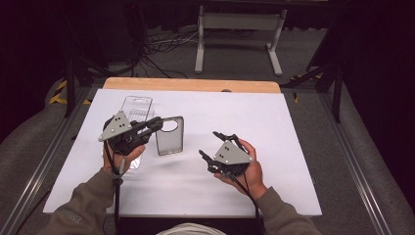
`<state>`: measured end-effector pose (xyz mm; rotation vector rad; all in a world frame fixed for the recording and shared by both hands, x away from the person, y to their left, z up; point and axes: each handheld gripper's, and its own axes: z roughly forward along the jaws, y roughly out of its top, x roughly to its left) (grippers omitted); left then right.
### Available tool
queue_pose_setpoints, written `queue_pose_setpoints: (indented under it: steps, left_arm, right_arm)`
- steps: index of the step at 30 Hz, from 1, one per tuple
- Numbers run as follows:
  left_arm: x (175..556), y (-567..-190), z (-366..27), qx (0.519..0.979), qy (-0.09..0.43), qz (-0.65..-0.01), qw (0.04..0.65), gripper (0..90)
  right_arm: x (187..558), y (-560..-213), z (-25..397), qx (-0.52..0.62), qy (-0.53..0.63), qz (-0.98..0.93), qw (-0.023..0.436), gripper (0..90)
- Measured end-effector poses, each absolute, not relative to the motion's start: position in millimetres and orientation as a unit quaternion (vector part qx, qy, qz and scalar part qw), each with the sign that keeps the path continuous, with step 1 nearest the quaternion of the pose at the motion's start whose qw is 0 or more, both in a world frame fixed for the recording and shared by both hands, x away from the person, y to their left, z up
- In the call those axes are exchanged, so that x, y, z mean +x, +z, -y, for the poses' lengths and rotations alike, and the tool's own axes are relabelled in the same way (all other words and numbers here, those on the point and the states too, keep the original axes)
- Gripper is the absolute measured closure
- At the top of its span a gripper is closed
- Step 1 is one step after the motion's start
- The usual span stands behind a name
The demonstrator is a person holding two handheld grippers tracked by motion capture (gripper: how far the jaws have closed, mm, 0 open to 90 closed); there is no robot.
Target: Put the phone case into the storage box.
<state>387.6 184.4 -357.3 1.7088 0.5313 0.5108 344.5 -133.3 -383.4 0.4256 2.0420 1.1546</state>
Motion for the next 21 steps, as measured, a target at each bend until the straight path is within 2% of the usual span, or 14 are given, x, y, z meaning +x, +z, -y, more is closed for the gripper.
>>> queue_pose_setpoints:
  steps: [5,21]
  left_arm:
    - [385,-355,-186,0.734,0.225,-0.227,0.599,80.4]
    - [382,-347,-199,0.728,0.236,-0.223,0.604,80.3]
  right_arm:
    - [342,-388,135,0.166,0.450,-0.798,0.366,26.8]
    - [337,-401,147,0.173,0.442,-0.804,0.358,26.0]
